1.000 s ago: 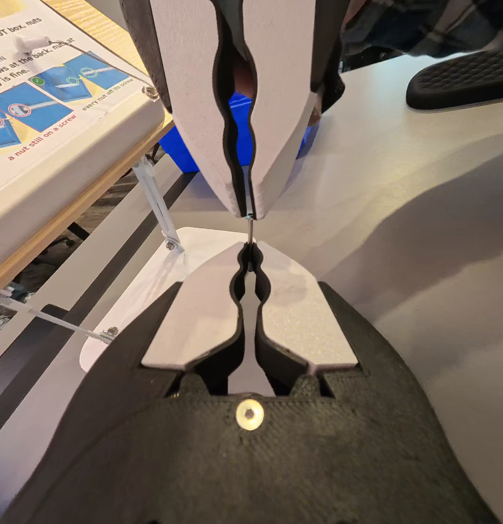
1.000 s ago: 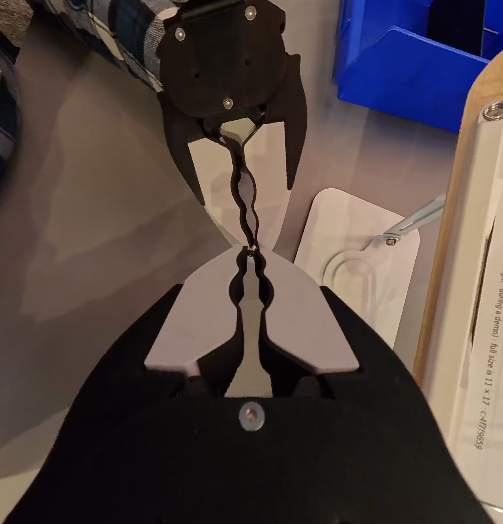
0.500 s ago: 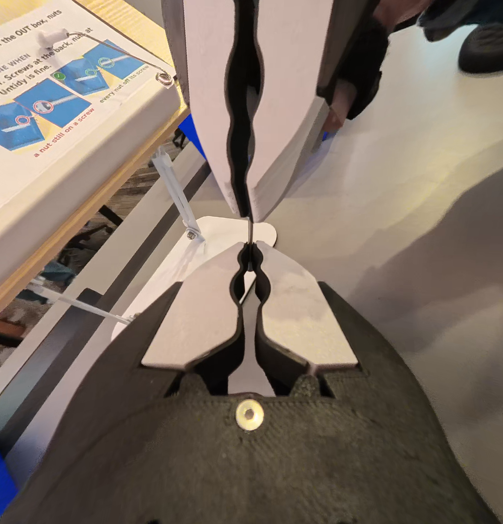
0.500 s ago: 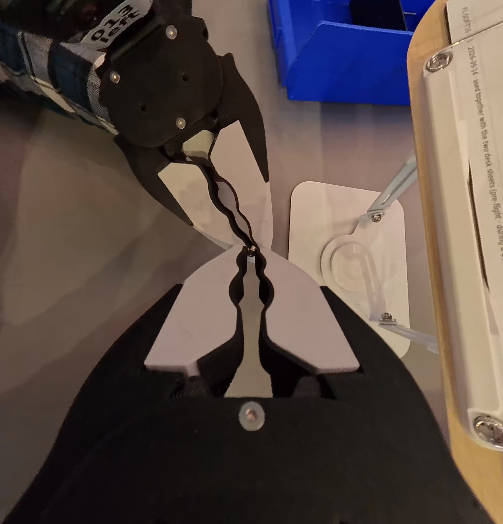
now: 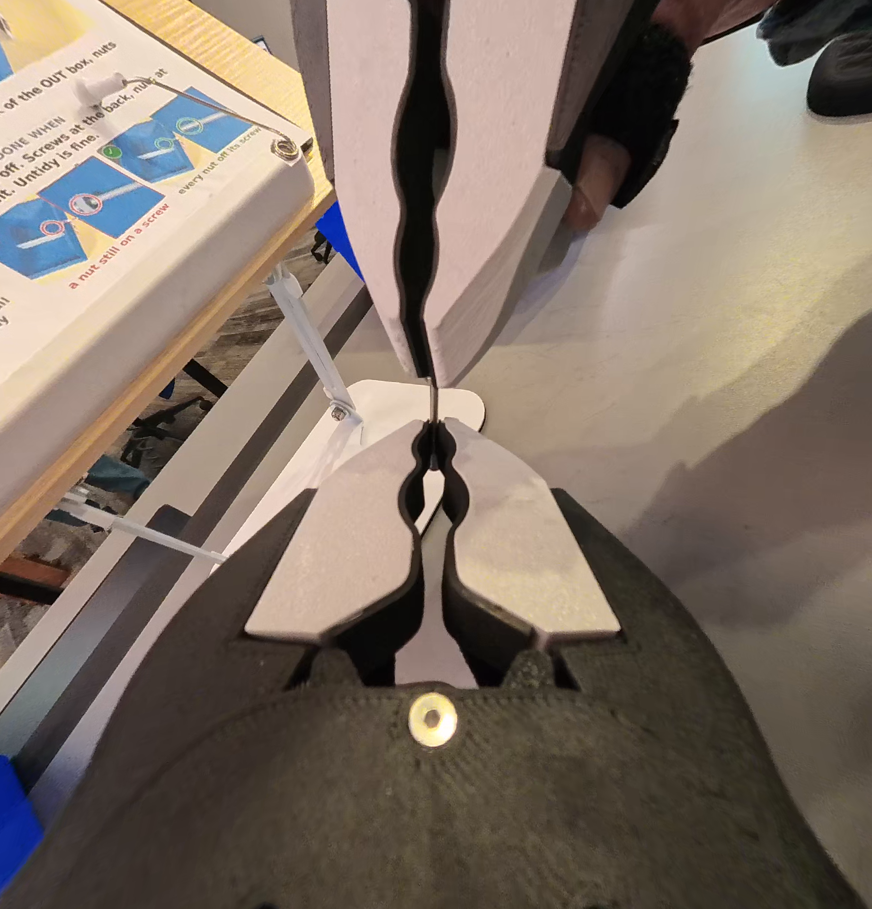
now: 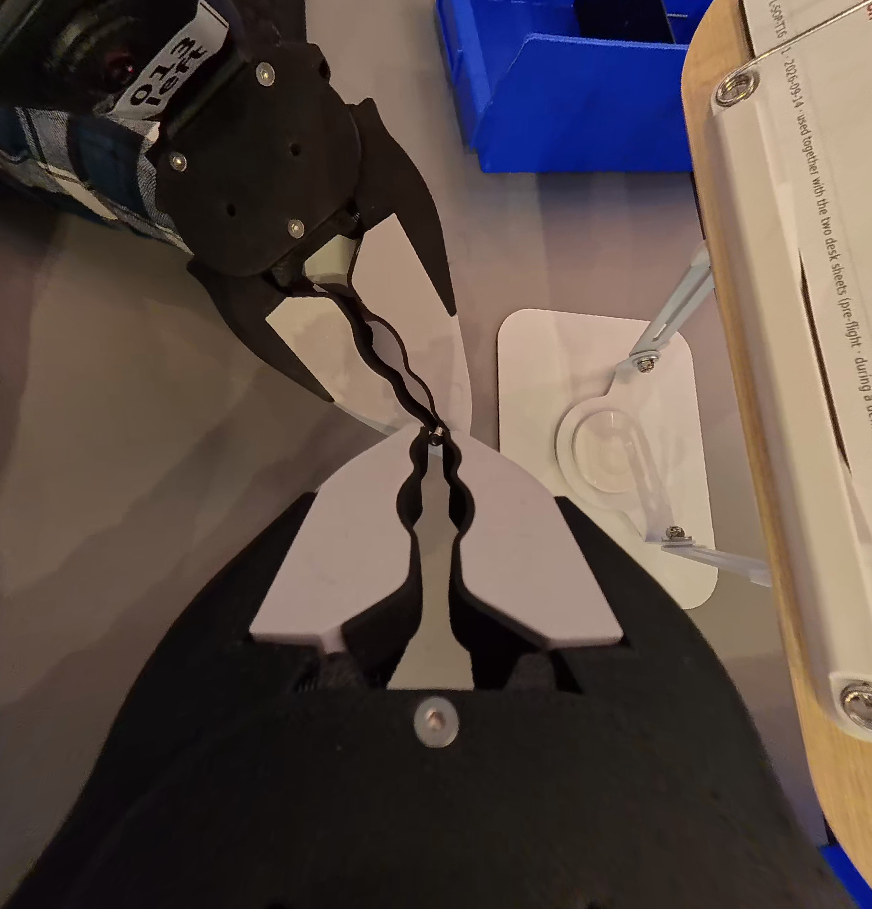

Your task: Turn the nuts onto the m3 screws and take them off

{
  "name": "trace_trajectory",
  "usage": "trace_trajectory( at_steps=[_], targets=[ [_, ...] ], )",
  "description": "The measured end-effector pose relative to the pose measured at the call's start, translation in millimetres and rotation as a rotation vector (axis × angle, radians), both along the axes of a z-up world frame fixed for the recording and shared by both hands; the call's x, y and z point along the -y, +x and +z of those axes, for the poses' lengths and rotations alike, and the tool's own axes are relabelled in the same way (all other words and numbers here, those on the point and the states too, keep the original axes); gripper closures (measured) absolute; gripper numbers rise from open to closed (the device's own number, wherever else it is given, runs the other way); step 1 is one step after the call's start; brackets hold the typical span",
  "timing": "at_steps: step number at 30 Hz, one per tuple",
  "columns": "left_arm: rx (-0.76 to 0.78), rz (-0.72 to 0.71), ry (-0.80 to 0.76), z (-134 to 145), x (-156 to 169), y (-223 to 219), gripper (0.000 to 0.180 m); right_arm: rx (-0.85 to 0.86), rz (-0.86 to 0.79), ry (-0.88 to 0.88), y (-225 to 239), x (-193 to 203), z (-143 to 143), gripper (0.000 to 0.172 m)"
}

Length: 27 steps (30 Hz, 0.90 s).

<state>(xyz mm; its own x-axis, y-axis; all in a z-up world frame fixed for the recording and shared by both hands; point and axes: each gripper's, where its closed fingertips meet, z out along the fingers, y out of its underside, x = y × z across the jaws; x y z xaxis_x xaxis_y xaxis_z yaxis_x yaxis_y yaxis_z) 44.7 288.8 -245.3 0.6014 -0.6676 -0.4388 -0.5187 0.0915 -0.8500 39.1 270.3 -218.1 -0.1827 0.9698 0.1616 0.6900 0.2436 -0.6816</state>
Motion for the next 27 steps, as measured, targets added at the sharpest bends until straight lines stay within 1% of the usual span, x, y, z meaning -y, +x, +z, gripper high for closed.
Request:
trace_trajectory(
  at_steps=[1,27],
  targets=[
    [0.001,-0.001,-0.001,0.0,0.1,0.2,0.18,-0.001,0.001,0.001,0.0,0.0,0.1,0.166],
    [0.05,-0.016,-0.008,6.3,1.7,1.6,0.179,0.024,0.012,0.037,1.5,0.0,-1.7,0.165]
  ],
)
